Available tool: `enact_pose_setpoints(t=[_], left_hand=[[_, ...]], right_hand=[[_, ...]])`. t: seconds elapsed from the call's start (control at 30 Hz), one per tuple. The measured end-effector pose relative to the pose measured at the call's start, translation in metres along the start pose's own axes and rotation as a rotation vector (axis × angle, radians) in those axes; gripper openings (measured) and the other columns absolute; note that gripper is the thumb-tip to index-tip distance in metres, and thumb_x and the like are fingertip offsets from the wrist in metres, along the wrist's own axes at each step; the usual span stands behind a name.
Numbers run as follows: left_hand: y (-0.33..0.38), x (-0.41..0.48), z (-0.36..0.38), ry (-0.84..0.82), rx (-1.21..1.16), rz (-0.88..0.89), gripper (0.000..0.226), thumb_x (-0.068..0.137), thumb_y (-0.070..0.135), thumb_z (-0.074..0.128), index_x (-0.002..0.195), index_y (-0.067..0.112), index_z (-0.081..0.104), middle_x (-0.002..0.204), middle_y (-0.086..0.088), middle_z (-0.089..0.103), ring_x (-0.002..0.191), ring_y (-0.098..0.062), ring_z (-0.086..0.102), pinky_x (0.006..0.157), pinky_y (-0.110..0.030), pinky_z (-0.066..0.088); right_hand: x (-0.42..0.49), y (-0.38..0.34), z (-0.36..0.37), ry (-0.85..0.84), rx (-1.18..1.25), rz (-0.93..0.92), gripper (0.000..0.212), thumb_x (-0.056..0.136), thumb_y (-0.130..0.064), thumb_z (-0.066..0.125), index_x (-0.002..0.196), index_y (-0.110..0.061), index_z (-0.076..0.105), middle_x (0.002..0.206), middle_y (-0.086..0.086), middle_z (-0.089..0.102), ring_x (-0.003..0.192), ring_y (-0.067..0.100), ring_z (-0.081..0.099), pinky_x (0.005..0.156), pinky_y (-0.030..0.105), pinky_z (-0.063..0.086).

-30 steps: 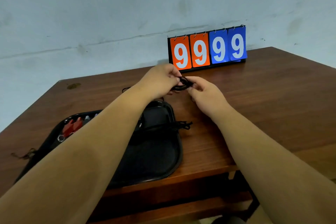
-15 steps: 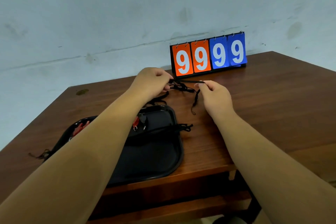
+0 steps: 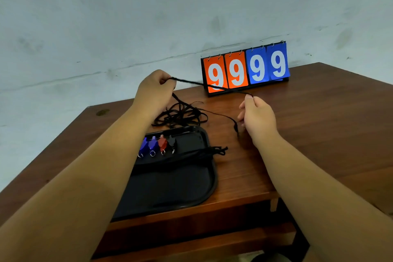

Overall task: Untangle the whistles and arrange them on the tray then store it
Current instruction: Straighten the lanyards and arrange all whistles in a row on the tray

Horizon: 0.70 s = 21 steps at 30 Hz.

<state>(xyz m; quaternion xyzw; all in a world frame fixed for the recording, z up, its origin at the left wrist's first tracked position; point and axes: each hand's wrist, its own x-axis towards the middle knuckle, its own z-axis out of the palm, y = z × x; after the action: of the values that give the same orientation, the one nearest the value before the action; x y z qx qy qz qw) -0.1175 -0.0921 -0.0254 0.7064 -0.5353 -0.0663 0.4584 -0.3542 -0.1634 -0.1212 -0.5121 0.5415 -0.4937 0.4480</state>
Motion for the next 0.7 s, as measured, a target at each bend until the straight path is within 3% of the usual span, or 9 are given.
enact_pose_setpoints(t=[0.07,0.17,0.3,0.4,0.53,0.6,0.7], left_hand=[[0.001,-0.001,-0.005,0.014,-0.021,-0.038,0.016,0.100,0.028,0.058,0.107,0.022,0.071,0.102,-0.003,0.073,0.078,-0.018,0.064,0.066,-0.032,0.051],[0.001,-0.004,-0.011,0.053,-0.102,-0.093,0.020,0.102,0.022,0.054,0.109,0.027,0.072,0.105,0.001,0.075,0.093,-0.024,0.073,0.082,-0.043,0.062],[-0.007,0.004,-0.020,0.107,-0.062,-0.101,0.030,0.103,0.018,0.048,0.113,0.028,0.075,0.114,0.000,0.073,0.084,-0.017,0.066,0.073,-0.034,0.056],[-0.020,0.009,-0.029,0.123,0.054,-0.109,0.023,0.103,0.030,0.065,0.124,0.023,0.072,0.116,-0.003,0.069,0.082,-0.011,0.063,0.070,-0.027,0.051],[-0.023,0.007,-0.019,-0.105,0.471,-0.255,0.081,0.080,0.043,0.093,0.145,0.015,0.056,0.146,-0.015,0.047,0.126,-0.036,0.060,0.106,-0.048,0.052],[-0.013,-0.005,-0.003,-0.188,0.503,-0.136,0.072,0.078,0.036,0.095,0.137,0.014,0.059,0.137,-0.011,0.056,0.121,-0.032,0.064,0.103,-0.045,0.055],[0.010,-0.033,0.021,-0.462,0.438,0.128,0.026,0.089,0.027,0.085,0.110,0.028,0.070,0.106,0.009,0.070,0.101,-0.011,0.068,0.084,-0.027,0.053]], right_hand=[[-0.002,-0.001,-0.001,-0.004,-0.052,-0.019,0.037,0.114,-0.047,0.040,0.102,-0.026,0.068,0.078,0.004,0.071,0.081,0.020,0.070,0.068,0.037,0.056],[-0.006,-0.002,-0.001,-0.029,-0.062,-0.042,0.034,0.114,-0.047,0.043,0.104,-0.029,0.069,0.076,0.003,0.069,0.076,0.017,0.068,0.065,0.032,0.054],[-0.008,0.001,-0.002,-0.097,-0.027,-0.069,0.031,0.112,-0.047,0.049,0.104,-0.031,0.074,0.076,0.001,0.063,0.070,0.016,0.060,0.067,0.035,0.056],[-0.010,-0.001,-0.003,-0.178,-0.029,-0.066,0.030,0.111,-0.045,0.053,0.104,-0.030,0.078,0.070,-0.001,0.063,0.063,0.016,0.058,0.061,0.034,0.053],[-0.014,-0.005,-0.003,-0.290,-0.091,-0.057,0.031,0.111,-0.042,0.054,0.105,-0.027,0.081,0.071,0.001,0.076,0.054,0.013,0.066,0.061,0.031,0.057],[-0.015,-0.006,-0.004,-0.308,-0.099,-0.062,0.030,0.112,-0.039,0.054,0.107,-0.024,0.080,0.073,0.003,0.078,0.054,0.014,0.070,0.052,0.025,0.056],[-0.012,-0.004,-0.002,-0.287,-0.097,-0.070,0.027,0.113,-0.034,0.053,0.117,-0.020,0.076,0.075,0.003,0.079,0.058,0.015,0.074,0.049,0.025,0.056]])
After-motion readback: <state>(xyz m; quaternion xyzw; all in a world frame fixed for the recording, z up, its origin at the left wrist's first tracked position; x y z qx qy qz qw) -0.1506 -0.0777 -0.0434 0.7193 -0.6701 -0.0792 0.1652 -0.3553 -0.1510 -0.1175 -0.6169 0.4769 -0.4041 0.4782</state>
